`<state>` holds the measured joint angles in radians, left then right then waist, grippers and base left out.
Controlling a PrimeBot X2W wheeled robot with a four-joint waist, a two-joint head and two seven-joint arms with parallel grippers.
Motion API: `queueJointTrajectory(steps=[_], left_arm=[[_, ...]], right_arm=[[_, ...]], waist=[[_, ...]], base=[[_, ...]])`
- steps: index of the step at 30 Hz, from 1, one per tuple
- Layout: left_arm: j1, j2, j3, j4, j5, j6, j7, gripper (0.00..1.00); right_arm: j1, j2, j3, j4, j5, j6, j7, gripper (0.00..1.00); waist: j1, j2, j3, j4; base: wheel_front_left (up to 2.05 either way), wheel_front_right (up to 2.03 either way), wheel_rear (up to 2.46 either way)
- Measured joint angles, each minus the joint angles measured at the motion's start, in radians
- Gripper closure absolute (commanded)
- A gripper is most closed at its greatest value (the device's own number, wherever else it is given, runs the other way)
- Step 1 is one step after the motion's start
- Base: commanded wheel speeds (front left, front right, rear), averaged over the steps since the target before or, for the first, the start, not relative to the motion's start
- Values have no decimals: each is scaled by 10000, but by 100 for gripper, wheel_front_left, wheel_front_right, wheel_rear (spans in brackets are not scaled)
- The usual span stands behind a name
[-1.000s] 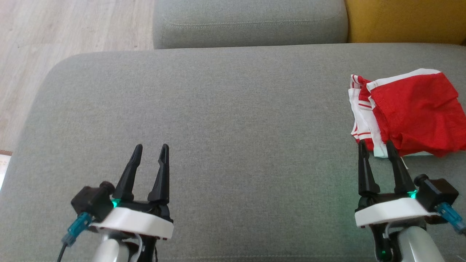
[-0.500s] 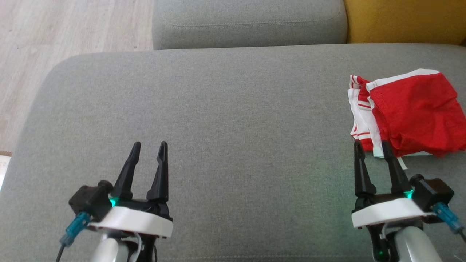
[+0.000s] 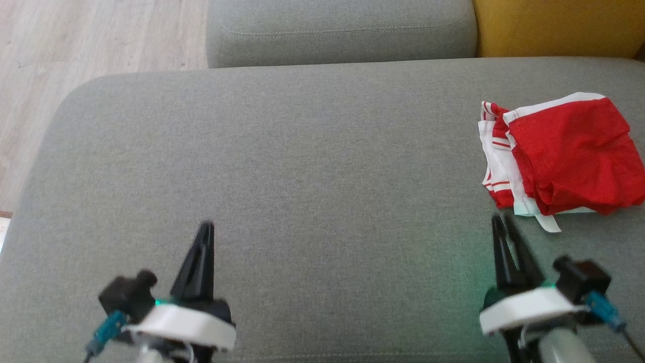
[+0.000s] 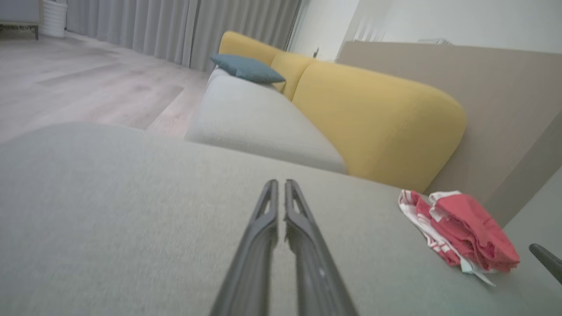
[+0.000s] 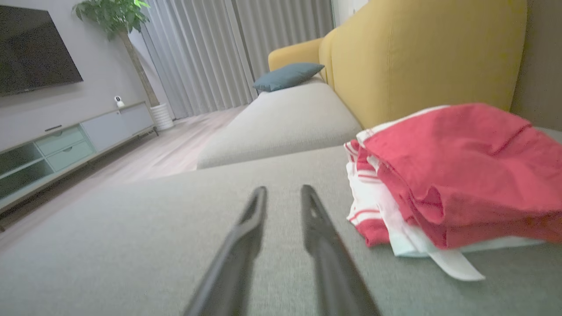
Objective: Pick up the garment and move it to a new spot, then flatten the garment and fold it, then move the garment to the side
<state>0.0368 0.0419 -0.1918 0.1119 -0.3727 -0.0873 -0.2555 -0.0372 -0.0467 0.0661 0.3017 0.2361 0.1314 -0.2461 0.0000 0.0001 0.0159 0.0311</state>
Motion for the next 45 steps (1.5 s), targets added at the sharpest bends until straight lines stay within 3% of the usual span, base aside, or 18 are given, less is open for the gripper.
queueJointTrajectory(steps=[5, 45], left_arm=[[475, 2, 4, 531, -253, -8, 88, 100], [147, 92, 510, 848, -4368, -98, 1049, 100]], right_arm=[[514, 6, -6, 464, 257, 0, 36, 100], [405, -6, -426, 265, 4777, 0, 1034, 100]], waist=[[0, 0, -4, -10], [0, 0, -44, -108]], base=[[0, 0, 0], [0, 0, 0]])
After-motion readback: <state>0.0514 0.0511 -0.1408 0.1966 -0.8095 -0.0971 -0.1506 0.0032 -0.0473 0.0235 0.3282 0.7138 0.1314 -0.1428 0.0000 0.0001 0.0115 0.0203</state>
